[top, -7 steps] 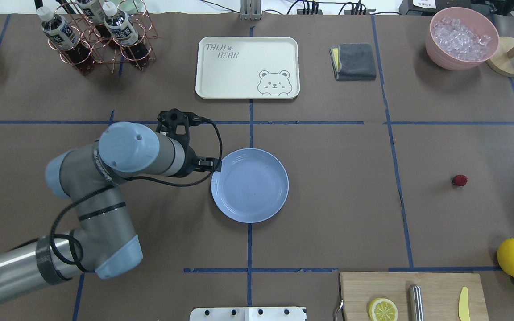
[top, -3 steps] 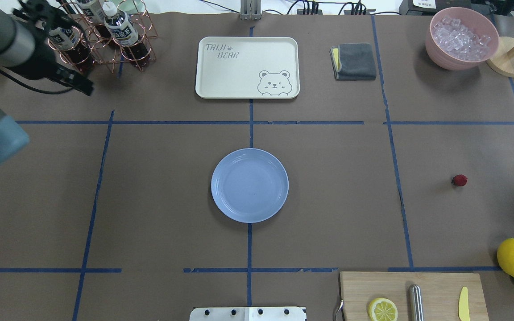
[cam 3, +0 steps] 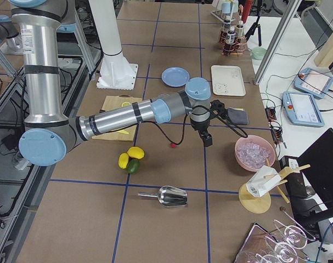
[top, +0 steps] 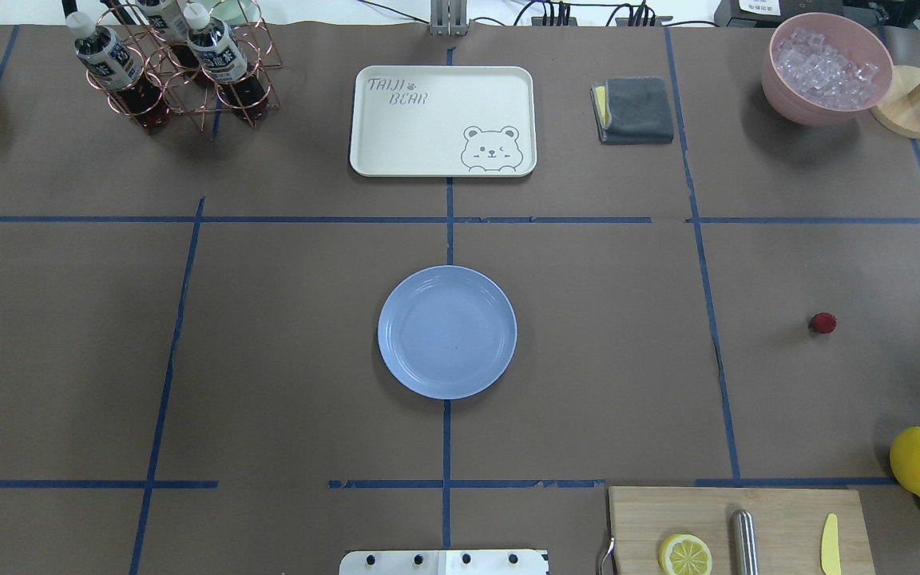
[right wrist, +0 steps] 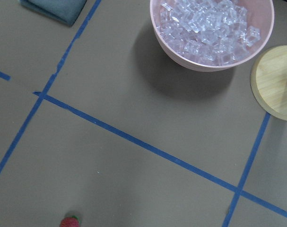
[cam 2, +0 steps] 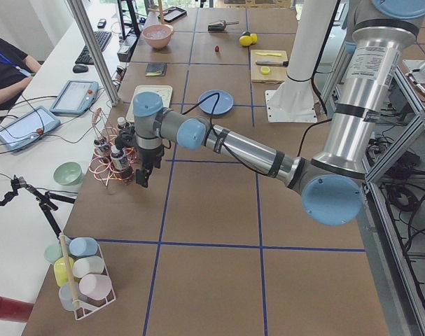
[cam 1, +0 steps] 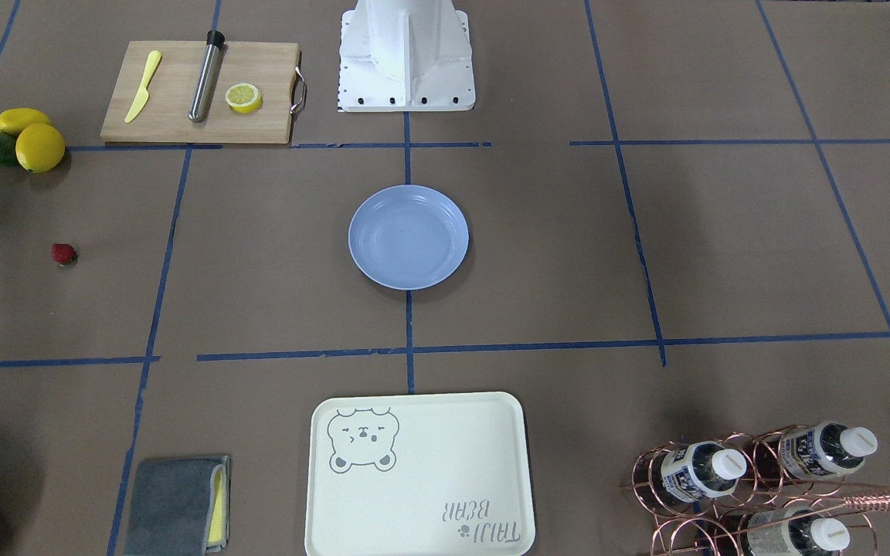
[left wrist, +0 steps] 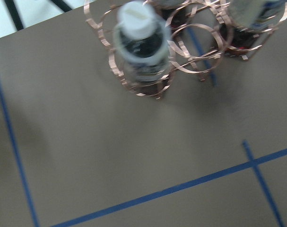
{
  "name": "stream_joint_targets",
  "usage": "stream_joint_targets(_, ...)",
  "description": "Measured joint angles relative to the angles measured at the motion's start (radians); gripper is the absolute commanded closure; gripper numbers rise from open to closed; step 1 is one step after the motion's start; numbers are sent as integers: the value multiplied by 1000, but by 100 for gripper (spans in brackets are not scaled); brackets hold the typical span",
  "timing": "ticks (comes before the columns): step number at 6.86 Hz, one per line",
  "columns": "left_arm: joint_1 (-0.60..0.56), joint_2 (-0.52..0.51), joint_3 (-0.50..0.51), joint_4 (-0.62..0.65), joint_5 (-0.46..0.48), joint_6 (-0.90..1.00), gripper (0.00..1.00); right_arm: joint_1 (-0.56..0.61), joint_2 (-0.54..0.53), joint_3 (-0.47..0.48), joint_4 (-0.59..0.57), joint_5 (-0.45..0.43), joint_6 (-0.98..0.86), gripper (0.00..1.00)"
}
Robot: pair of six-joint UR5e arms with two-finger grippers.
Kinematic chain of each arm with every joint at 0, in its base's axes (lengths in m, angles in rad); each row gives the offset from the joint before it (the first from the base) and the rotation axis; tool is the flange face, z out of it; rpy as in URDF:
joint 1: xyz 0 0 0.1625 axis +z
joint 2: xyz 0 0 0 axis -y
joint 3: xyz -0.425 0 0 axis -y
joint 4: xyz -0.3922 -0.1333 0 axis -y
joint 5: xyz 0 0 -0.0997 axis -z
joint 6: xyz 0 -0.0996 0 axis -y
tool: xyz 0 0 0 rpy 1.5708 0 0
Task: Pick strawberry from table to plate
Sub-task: 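Release the plate and withdraw the left arm away from it, then move the right gripper down over the red strawberry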
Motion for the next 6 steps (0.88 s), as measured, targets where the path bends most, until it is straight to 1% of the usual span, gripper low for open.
stream_joint_targets(1, -52, 66, 27, 7, -43, 91, 0, -27, 3, 14, 0, 0, 41, 0)
stream_joint_targets(2, -75, 123, 36, 0, -112, 128, 0, -58, 4, 24, 0, -1, 84, 0)
stream_joint_targets(3, -83, 153, 41, -11, -150, 143, 0, -78, 4, 33, -1, -5, 117, 0)
stream_joint_targets(6, -102, 199, 37, -20, -170, 153, 0, -95, -2, 64, -3, -8, 178, 0)
